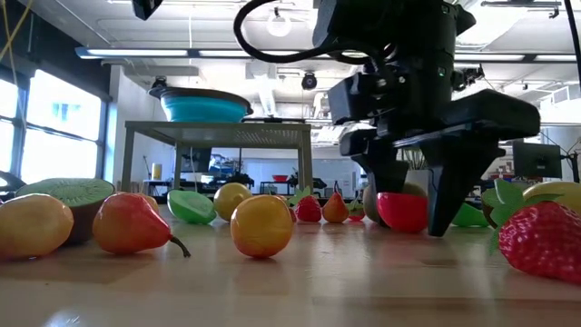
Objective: Pick & Place Fruit
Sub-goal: Put the half apple into the strainer bowl on the shelf
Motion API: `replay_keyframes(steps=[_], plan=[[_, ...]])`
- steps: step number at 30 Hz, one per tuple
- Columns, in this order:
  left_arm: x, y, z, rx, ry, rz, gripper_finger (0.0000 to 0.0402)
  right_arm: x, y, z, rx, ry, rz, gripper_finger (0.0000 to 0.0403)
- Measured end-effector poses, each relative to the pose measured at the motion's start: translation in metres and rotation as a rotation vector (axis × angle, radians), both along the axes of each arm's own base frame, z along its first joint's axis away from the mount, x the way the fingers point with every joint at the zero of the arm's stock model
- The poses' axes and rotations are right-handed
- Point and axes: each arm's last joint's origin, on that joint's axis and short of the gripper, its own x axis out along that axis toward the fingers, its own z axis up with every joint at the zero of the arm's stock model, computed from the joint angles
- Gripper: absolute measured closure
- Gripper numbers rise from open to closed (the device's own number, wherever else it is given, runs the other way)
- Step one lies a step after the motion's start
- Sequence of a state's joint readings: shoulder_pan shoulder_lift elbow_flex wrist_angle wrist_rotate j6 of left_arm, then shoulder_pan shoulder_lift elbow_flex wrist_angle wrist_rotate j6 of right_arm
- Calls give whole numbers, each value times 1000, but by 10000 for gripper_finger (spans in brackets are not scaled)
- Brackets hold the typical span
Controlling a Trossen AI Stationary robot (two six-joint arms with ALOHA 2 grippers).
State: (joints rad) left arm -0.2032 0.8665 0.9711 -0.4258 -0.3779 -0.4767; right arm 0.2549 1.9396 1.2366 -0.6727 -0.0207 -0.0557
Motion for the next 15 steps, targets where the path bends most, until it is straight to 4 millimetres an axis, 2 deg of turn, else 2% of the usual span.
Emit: replay_keyframes(steps=[4, 12, 15], plan=[[0, 0, 0, -1, -1, 0, 401, 0, 0, 0, 8, 4, 19, 89], [0, 0, 0, -3, -4, 0, 401, 0, -1, 0, 16, 5, -55, 90], [0, 0, 0, -3, -4, 1, 401, 1, 0, 0, 19, -4, -60, 101]])
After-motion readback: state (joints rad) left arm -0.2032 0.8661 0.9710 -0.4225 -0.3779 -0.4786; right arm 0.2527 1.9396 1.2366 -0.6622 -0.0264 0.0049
